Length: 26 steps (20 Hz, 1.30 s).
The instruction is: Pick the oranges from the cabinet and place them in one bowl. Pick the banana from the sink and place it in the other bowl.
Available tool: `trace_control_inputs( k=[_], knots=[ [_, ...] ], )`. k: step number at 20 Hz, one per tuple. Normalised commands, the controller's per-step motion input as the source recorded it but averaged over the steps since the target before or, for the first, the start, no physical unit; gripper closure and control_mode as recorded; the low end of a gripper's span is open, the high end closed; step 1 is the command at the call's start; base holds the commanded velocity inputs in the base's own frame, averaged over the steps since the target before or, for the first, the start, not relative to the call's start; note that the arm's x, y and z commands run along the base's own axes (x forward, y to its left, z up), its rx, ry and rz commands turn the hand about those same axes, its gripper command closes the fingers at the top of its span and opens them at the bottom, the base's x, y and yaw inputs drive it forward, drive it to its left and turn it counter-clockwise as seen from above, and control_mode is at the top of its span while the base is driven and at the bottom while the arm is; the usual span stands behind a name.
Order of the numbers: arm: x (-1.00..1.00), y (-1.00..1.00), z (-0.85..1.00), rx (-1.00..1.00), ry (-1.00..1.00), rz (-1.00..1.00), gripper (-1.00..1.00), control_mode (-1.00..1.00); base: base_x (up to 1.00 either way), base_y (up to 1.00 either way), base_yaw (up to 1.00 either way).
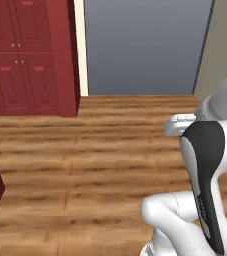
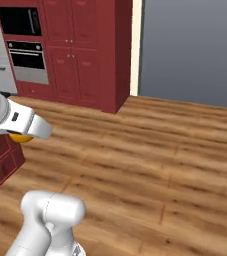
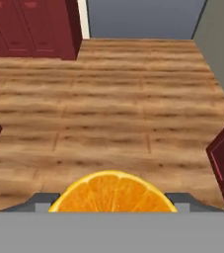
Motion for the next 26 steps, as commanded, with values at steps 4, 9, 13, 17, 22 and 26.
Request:
trace_control_inputs(
  k=[4, 9, 13, 17, 22, 26],
  knots=[
    [0.0, 0.0, 0.0, 0.0, 0.0, 0.0, 1.0, 1.0, 0.09, 0.35, 0.36],
    [0.0, 0.0, 0.0, 0.0, 0.0, 0.0, 1.0, 1.0, 0.08, 0.35, 0.36],
    [0.0, 0.0, 0.0, 0.0, 0.0, 0.0, 1.0, 1.0, 0.1, 0.35, 0.36],
    [0.0, 0.0, 0.0, 0.0, 0.0, 0.0, 1.0, 1.0, 0.09, 0.34, 0.36],
    [0.0, 0.0, 0.0, 0.0, 0.0, 0.0, 1.0, 1.0, 0.1, 0.33, 0.36],
    [0.0, 0.0, 0.0, 0.0, 0.0, 0.0, 1.0, 1.0, 0.12, 0.34, 0.36]
  ],
)
